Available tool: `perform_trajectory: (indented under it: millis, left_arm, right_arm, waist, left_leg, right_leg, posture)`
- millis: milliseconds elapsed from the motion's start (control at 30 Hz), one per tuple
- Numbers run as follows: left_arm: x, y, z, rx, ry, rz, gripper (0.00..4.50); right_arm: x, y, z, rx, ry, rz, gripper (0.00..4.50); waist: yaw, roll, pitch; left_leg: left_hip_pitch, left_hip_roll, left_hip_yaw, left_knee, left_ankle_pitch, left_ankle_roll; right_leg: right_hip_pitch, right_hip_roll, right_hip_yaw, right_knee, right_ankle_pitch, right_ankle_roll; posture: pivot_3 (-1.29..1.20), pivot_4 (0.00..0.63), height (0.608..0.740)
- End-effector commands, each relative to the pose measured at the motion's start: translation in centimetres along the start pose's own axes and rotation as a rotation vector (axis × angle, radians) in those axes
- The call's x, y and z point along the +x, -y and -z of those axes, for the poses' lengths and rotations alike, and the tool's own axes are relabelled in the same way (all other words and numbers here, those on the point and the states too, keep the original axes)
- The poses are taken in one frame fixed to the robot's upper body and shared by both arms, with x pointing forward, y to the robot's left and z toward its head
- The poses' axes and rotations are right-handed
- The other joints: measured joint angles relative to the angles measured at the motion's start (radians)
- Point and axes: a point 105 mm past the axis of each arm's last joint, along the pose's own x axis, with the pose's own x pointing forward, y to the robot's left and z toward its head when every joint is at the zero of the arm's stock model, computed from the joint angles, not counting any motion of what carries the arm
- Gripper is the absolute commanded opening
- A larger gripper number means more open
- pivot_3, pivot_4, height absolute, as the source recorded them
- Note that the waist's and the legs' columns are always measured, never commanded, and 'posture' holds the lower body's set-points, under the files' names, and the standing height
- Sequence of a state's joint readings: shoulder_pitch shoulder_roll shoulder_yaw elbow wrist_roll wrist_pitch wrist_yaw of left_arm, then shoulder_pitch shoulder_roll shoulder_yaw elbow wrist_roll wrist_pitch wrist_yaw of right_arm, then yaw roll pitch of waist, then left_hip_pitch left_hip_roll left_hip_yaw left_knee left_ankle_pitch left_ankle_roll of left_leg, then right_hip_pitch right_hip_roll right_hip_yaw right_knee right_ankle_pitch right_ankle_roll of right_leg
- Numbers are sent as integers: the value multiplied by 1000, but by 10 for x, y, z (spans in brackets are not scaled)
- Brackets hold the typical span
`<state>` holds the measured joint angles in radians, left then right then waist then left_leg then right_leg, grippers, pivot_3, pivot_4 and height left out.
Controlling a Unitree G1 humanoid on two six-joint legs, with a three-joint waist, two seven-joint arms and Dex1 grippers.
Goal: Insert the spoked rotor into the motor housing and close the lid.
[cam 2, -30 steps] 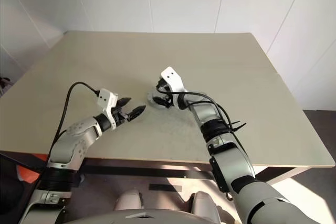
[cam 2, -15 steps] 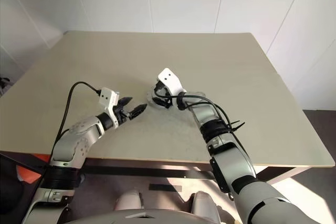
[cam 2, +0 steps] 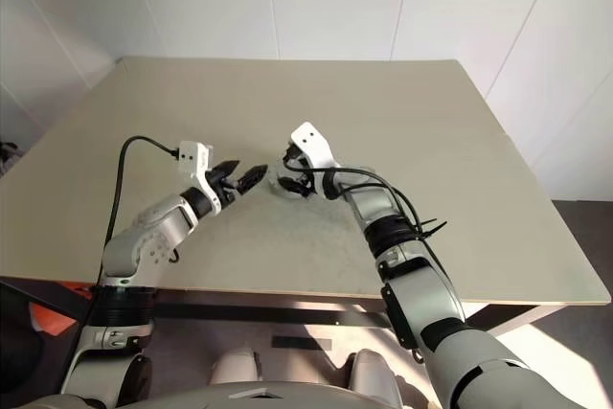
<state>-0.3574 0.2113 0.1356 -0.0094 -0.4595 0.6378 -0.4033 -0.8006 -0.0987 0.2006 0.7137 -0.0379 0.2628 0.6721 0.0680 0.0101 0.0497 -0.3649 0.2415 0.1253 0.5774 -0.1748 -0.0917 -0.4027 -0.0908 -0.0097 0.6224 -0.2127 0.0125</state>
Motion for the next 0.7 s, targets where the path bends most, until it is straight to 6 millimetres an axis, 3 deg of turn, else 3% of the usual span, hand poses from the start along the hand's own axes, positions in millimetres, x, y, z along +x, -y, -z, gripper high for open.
perform_trajectory:
  millis: [33, 100, 200, 367, 567, 700]
  left_arm:
    - [8, 4, -13, -79, 20, 19, 4500]
    - [13, 5, -12, -156, 9, 30, 4500]
    - [22, 10, -13, -227, -1, 62, 3868]
    - [39, 16, -20, -308, -14, 97, 2175]
    - [57, 17, -14, -363, -73, 82, 64]
    - [58, 17, -1, -356, -149, 59, 24]
  right_arm:
    - [3, -9, 22, 0, -83, -21, 3201]
    - [3, -9, 22, -2, -82, -22, 3201]
    - [3, -9, 21, -7, -81, -19, 3201]
    - [3, -8, 20, -11, -75, -13, 3201]
    - [2, -7, 19, -5, -65, -2, 3201]
    - [1, -5, 17, 0, -55, 9, 3201]
  waist:
    - [0, 0, 0]
    - [0, 0, 0]
    - [-1, 0, 0]
    - [0, 0, 0]
    - [0, 0, 0]
    - [0, 0, 0]
  left_leg:
    - [0, 0, 0, 0, 0, 0]
    - [0, 0, 0, 0, 0, 0]
    - [0, 0, 0, 0, 0, 0]
    - [0, 0, 0, 0, 0, 0]
    - [0, -1, 0, -1, 0, 0]
    - [0, -1, 0, -1, 0, 0]
  right_leg:
    - [0, 0, 0, 0, 0, 0]
    - [0, 0, 0, 0, 0, 0]
    - [0, 0, 0, 0, 0, 0]
    - [0, 0, 0, -1, 0, 0]
    - [1, 0, 0, -2, 0, 0]
    - [1, 0, 0, -2, 0, 0]
  posture:
    - [0, 0, 740]
    - [0, 0, 740]
    - [0, 0, 740]
    - [0, 0, 740]
    - [0, 0, 740]
    - [0, 0, 740]
